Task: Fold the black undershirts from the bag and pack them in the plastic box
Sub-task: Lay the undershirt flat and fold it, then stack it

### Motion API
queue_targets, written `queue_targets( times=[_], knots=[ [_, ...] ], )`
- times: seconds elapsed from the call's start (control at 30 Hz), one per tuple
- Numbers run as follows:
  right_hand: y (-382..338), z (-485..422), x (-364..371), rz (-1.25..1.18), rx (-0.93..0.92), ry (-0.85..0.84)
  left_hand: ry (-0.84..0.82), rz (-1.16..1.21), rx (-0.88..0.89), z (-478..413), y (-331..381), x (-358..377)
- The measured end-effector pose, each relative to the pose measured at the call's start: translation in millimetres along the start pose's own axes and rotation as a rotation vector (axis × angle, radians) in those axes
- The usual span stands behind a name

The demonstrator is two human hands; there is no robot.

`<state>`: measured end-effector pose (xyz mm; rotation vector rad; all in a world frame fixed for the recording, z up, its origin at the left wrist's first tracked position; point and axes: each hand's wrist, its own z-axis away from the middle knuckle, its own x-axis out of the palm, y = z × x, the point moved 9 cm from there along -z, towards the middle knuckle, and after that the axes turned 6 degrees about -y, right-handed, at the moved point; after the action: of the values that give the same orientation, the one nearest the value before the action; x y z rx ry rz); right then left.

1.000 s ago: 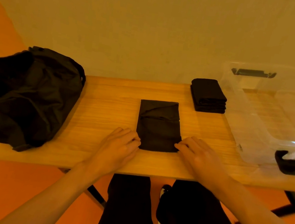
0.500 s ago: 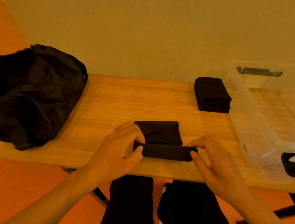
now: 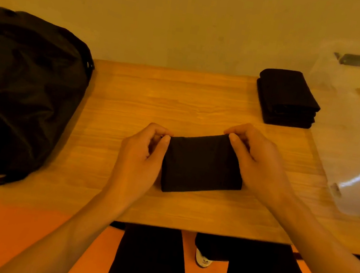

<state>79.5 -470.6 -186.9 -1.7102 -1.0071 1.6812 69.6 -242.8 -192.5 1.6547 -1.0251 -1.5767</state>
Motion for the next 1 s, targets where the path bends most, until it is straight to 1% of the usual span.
queue_targets(
  times=[0.17,0.4,0.5,0.6,0.67,0.73,0.8,0.9,1.0],
  knots=[
    [6,-6,5,0.183,0.007,0.006,-0.013,-0.185,-0.014,-5,-7,8],
    [16,-2,1,0.169,0.082,0.002,-0.009,-0.223,0.001,-7,-4,11],
    [14,-3,0,0.13,0.093,-0.02,-0.035,-0.184,-0.025,-10,-5,11],
    [8,-2,-1,0.138,0.075,-0.026,-0.025,-0.058,-0.062,-14,-8,8],
    [6,0,-1,0.15,0.055,-0.013,-0.007,-0.002,-0.051,-17,-7,7],
    [8,0,-3,0.092,0.063,0.018,0.002,0.035,-0.035,-20,-5,8],
    [12,-1,-3,0.036,0.088,0.029,0.005,0.046,-0.045,-22,-6,9],
    [12,-3,1,0.039,0.086,0.015,0.018,0.004,-0.054,-23,-9,9],
    [15,-2,3,-0.019,0.104,0.014,0.029,-0.022,-0.068,-22,-13,8]
  ],
)
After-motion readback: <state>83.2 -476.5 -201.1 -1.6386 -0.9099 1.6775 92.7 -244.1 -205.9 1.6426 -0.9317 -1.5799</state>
